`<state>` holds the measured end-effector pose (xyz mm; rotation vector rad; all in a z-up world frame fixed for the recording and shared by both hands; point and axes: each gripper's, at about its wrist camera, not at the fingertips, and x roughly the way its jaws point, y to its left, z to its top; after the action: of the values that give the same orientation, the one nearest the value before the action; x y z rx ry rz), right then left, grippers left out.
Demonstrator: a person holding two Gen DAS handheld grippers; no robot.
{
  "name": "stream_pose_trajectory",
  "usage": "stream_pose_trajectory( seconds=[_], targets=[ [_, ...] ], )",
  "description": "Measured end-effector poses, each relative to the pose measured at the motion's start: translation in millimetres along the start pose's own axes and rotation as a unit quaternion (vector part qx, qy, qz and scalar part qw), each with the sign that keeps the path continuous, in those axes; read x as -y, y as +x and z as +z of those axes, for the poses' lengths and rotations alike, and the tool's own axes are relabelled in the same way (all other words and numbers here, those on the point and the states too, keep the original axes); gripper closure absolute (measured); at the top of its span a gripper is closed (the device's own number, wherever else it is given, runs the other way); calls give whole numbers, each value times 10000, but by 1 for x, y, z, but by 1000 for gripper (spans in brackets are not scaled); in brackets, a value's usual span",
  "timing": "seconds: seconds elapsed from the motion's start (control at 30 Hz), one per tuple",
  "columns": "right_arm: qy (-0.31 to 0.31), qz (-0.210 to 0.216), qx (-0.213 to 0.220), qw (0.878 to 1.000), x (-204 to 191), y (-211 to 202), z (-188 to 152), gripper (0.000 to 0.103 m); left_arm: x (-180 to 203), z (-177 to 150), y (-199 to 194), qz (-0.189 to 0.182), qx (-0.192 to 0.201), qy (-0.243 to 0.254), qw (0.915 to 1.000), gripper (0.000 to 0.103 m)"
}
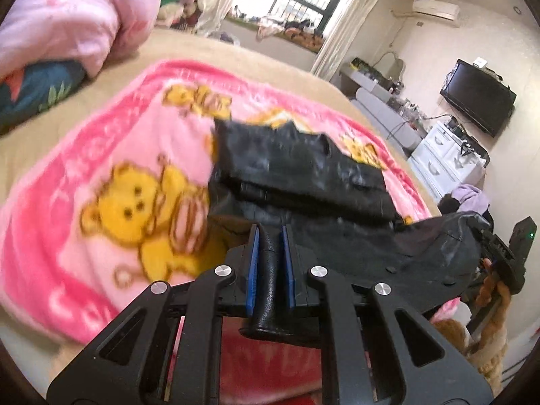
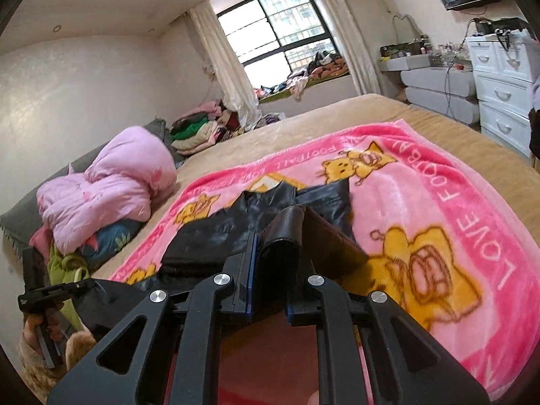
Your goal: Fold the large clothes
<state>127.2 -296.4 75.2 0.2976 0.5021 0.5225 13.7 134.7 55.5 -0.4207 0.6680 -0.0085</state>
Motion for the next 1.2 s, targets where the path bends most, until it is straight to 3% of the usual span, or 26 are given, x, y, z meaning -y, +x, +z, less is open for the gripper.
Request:
stream_pose_trajectory(
  seconds=[0.2,0.47,0.83,1.2],
  targets=[
    [189,-123,191,9996,5,21,21,91,0,37,16,-103,231,-46,9997,96],
    [428,-342,415,9976,9,66,50,91,8,81,47,50,448,-30,9990,95],
    [455,-613,356,9964,17,129,65,91,-2,114,94,134,330,-159,9992,95],
    [312,-825,-4,9961,26,184,74,91,-15,132,138,321,66,-212,9992,95]
  ],
)
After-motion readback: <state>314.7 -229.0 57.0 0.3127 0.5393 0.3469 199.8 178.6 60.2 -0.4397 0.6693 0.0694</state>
